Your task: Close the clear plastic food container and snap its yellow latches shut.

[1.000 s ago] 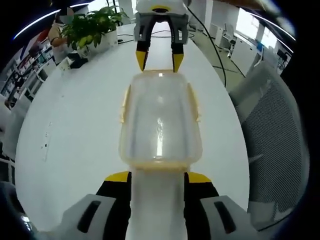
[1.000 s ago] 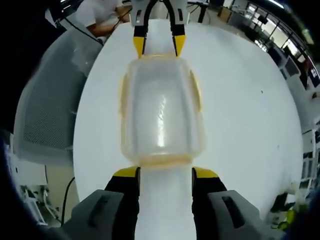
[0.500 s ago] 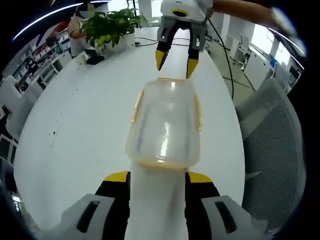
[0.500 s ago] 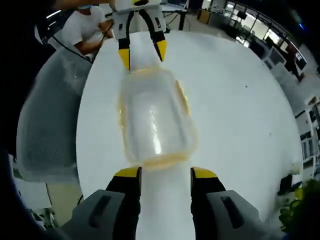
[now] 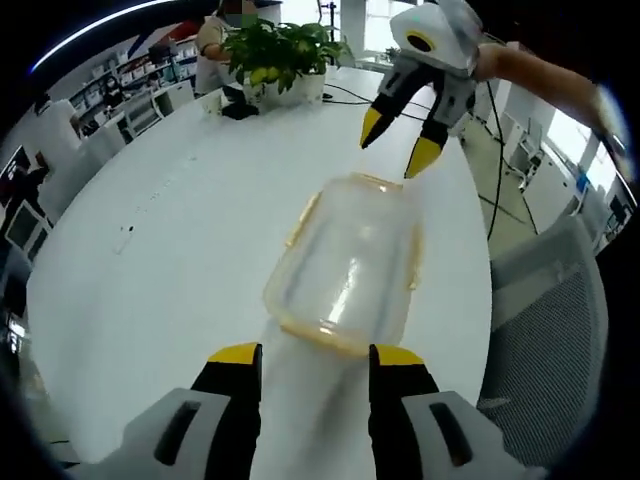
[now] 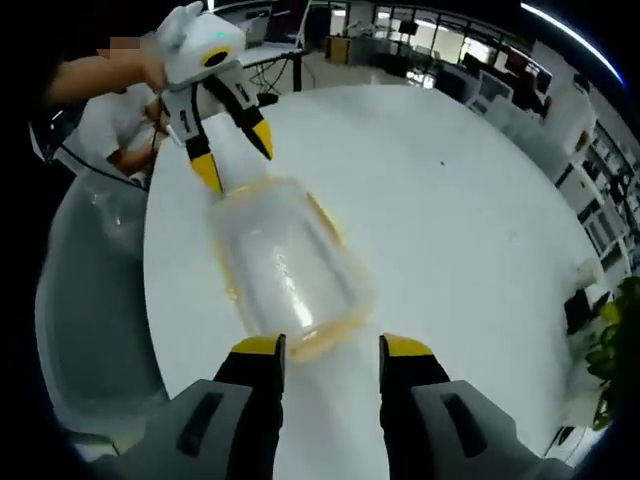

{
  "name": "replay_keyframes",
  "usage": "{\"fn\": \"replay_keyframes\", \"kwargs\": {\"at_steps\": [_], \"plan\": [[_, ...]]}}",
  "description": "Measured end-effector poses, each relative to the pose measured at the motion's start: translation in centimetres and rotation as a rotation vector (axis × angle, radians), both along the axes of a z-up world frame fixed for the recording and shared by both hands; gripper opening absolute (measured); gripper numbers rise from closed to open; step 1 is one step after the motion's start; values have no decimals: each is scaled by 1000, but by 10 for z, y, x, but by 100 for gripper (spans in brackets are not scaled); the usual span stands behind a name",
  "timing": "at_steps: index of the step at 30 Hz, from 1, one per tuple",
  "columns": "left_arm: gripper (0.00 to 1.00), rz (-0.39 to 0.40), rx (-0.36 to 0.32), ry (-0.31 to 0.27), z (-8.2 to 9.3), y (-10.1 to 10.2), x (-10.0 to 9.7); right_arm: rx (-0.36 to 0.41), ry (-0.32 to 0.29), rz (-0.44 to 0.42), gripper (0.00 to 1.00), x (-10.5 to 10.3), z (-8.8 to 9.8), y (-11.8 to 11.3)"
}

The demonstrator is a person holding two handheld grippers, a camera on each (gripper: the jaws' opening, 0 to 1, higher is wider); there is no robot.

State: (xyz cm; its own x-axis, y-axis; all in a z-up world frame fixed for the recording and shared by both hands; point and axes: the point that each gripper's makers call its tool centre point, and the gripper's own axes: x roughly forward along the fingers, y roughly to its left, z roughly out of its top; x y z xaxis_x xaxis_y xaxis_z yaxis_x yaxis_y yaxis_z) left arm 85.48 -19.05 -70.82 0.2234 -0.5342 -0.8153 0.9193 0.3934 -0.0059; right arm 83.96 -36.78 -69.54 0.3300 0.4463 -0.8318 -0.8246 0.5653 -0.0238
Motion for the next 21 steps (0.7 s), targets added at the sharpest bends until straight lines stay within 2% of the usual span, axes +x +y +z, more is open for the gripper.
{"fn": "replay_keyframes", "kwargs": {"at_steps": [5, 10, 14, 21], "plan": [[35, 65, -27, 24, -1, 1, -3, 28, -3, -66, 34, 0, -2, 3], [34, 149, -92, 73, -2, -5, -7, 53, 7, -118, 34, -4, -6, 8], [34, 178, -103, 85, -4, -7, -7, 90, 24, -176, 33, -5, -9, 12], [33, 280, -128, 121, -8, -7, -5, 133, 39, -263, 33, -3, -13, 14]]}}
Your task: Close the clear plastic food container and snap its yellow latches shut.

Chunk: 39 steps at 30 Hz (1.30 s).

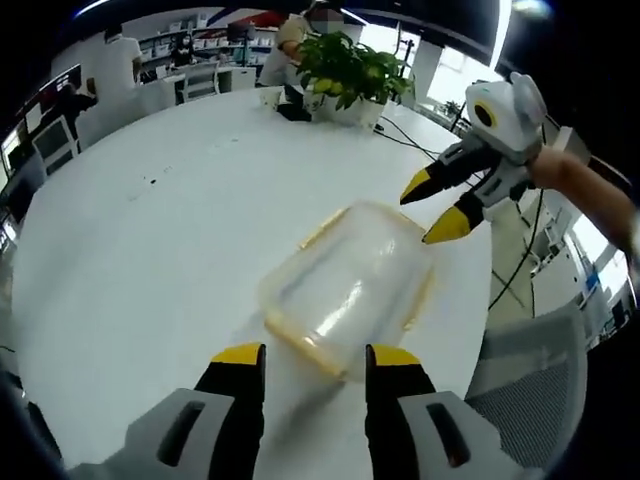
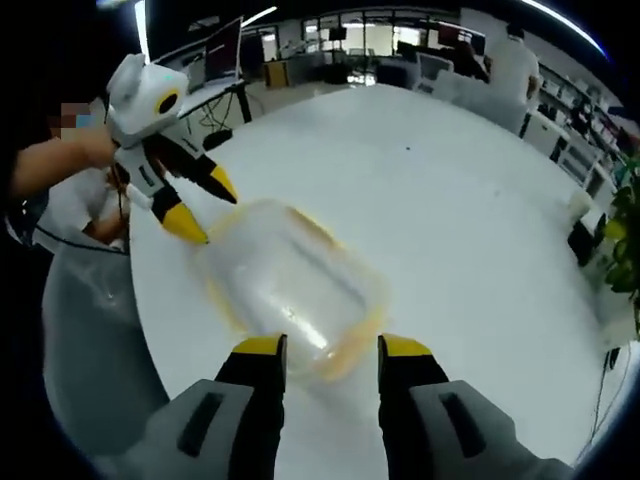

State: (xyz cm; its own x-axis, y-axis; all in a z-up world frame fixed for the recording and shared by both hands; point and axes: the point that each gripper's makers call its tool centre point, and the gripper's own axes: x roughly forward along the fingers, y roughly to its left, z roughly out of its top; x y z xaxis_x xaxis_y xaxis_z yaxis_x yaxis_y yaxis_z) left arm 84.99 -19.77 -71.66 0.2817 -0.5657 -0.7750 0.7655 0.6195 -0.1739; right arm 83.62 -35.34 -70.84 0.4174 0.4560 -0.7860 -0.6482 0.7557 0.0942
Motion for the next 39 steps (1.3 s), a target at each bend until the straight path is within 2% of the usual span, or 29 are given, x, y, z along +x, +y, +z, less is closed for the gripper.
{"fn": "replay_keyframes", "kwargs": {"at_steps": [7, 11, 12, 19, 25, 29, 30, 31, 33, 34, 35, 39], "plan": [[31, 47, -37, 53, -3, -6, -4, 42, 40, -55, 33, 0, -6, 5], [30, 73, -60, 97, -5, -10, -8, 29, 48, -62, 34, 0, -10, 5], [31, 79, -57, 98, -6, -10, -8, 38, 63, -87, 34, 0, -10, 5], [31, 109, -55, 115, -7, -11, -8, 43, 91, -116, 34, -1, -11, 4], [31, 126, -46, 114, -8, -13, -8, 47, 96, -144, 33, -2, -13, 7], [29, 142, -46, 119, -8, -15, -7, 65, 118, -179, 30, -2, -16, 7], [29, 155, -42, 121, -9, -16, -5, 85, 117, -220, 30, 2, -16, 8], [28, 158, -41, 126, -10, -16, -5, 70, 116, -193, 29, 1, -16, 8], [28, 168, -42, 133, -9, -14, -6, 65, 129, -195, 29, 2, -16, 8], [27, 172, -49, 135, -9, -14, -6, 64, 129, -195, 29, 2, -16, 9], [27, 220, -95, 182, -8, -19, -12, 64, 128, -196, 29, 1, -17, 9], [27, 223, -114, 147, -7, -15, -9, 72, 127, -209, 29, 0, -16, 8]]}}
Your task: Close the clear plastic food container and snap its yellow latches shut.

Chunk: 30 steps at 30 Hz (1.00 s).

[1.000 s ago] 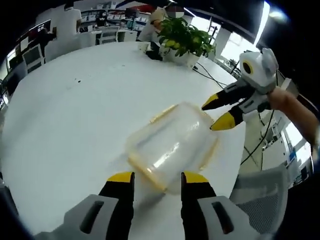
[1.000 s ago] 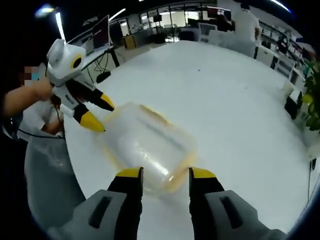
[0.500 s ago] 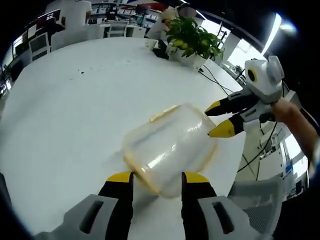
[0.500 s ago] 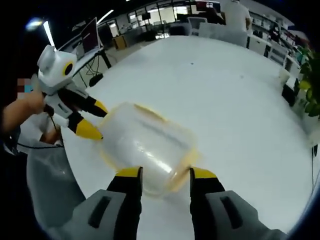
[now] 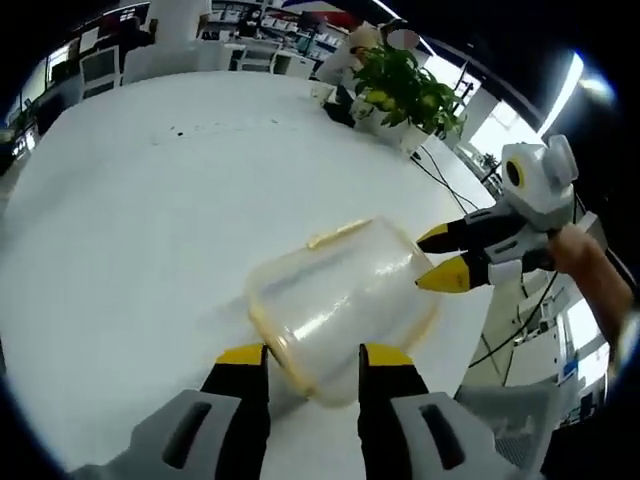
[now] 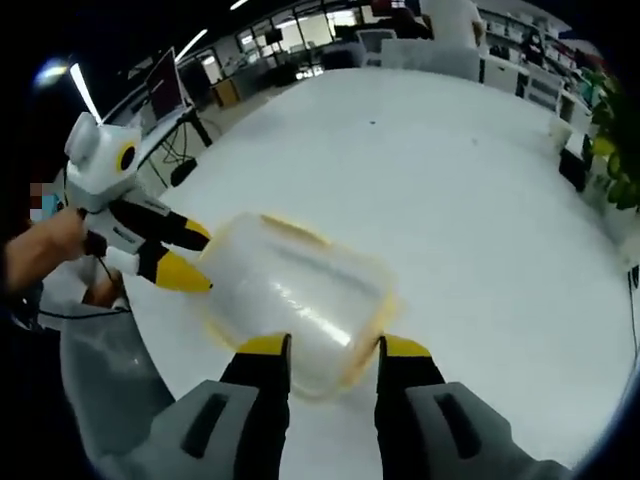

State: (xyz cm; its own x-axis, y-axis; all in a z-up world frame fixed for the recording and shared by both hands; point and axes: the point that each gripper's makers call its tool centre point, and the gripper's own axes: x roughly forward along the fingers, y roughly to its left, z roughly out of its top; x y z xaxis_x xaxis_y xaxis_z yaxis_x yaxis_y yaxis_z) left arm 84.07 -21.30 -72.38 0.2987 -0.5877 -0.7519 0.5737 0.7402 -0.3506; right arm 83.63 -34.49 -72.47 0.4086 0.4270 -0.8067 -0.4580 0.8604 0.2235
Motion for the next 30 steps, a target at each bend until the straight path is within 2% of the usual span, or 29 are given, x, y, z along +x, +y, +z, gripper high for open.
{"fn": "replay_keyframes", "kwargs": {"at_steps": [17, 30], "plan": [[28, -15, 11, 5, -1, 8, 2, 6, -13, -43, 30, -3, 2, 3], [28, -18, 17, 7, -2, 19, -8, 1, -5, -40, 30, -14, 2, 17]]}}
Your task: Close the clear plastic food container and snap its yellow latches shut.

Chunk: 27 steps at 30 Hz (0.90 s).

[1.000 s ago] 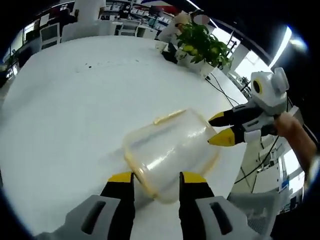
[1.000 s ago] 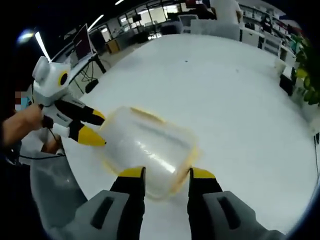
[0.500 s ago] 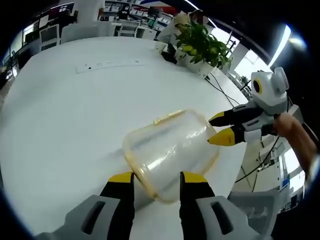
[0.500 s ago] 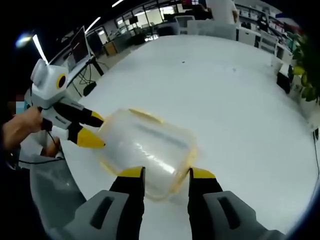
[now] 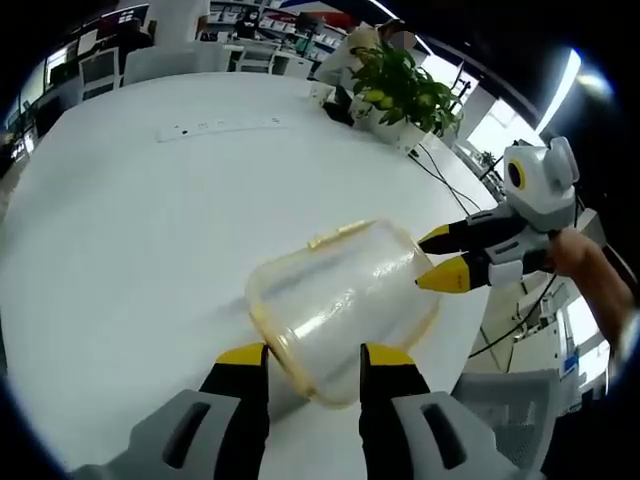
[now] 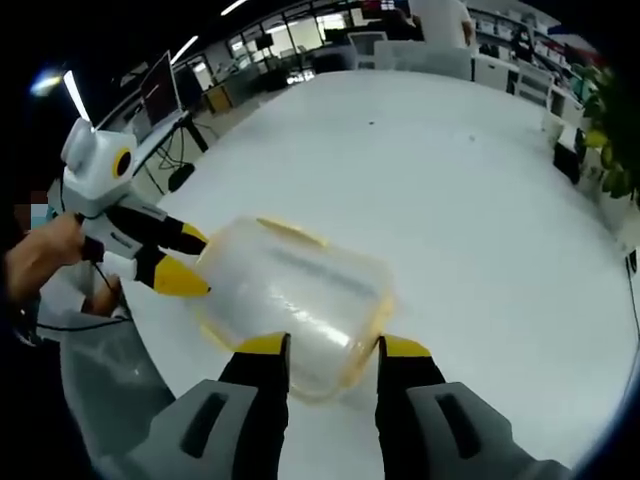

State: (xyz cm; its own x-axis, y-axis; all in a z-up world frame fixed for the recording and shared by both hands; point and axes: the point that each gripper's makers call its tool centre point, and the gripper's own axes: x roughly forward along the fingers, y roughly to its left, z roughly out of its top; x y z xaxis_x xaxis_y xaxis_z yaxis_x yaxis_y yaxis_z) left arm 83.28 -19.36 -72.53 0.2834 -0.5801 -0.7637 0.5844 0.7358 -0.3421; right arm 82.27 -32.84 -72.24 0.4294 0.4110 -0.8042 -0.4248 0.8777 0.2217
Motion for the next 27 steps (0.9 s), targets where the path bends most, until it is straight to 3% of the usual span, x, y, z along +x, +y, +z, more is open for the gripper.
{"fn": "replay_keyframes", "kwargs": {"at_steps": [27], "plan": [[28, -4, 25, 19, -2, 39, -27, -8, 10, 7, 30, -27, 0, 42]]}}
